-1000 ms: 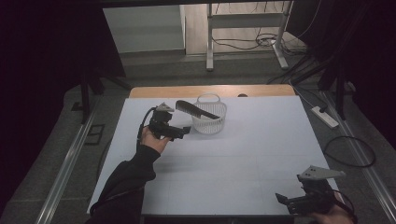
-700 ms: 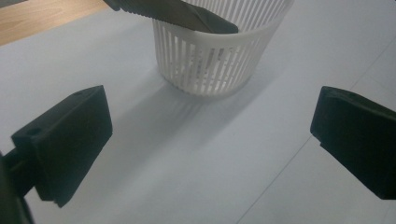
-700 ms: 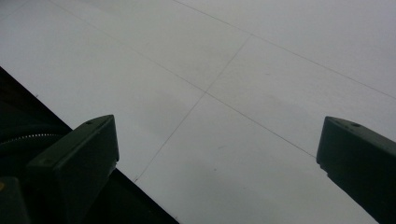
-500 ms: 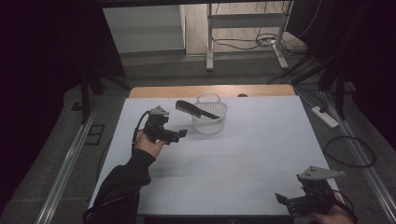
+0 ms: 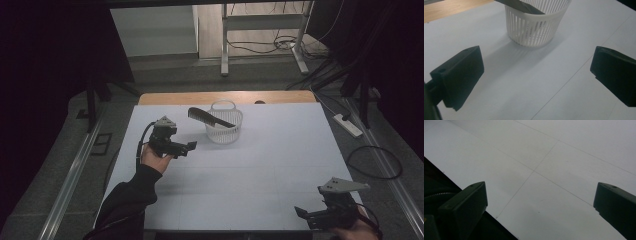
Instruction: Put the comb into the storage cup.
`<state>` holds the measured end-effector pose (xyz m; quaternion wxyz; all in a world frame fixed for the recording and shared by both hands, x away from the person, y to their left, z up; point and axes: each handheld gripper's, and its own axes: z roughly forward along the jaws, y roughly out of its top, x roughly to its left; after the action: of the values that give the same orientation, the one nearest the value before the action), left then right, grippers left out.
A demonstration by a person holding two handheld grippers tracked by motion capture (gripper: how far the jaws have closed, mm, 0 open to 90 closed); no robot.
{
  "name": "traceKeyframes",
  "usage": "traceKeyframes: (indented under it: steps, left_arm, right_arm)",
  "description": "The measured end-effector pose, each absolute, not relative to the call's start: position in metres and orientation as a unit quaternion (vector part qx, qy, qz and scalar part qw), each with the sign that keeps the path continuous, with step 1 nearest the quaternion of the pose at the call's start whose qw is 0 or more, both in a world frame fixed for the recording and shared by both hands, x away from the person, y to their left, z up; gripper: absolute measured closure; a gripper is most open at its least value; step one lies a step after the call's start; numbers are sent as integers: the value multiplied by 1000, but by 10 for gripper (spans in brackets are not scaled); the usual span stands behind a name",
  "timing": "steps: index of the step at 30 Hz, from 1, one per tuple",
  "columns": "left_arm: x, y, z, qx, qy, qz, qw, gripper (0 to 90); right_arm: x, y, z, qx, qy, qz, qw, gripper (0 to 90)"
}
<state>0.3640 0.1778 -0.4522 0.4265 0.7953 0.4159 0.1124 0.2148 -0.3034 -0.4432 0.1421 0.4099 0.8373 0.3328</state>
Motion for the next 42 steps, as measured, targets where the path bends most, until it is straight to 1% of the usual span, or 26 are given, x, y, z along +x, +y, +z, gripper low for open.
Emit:
traceKeyframes:
  steps: [12,42]
  left_arm:
    - [352,185,-452,797,412,109,427,0]
    - [318,202,-449,790,418,116,433,0]
  right_arm:
    - [215,-304,-443,414,835,333,139,0]
    - [212,-304,-443,415,833,330,154,0]
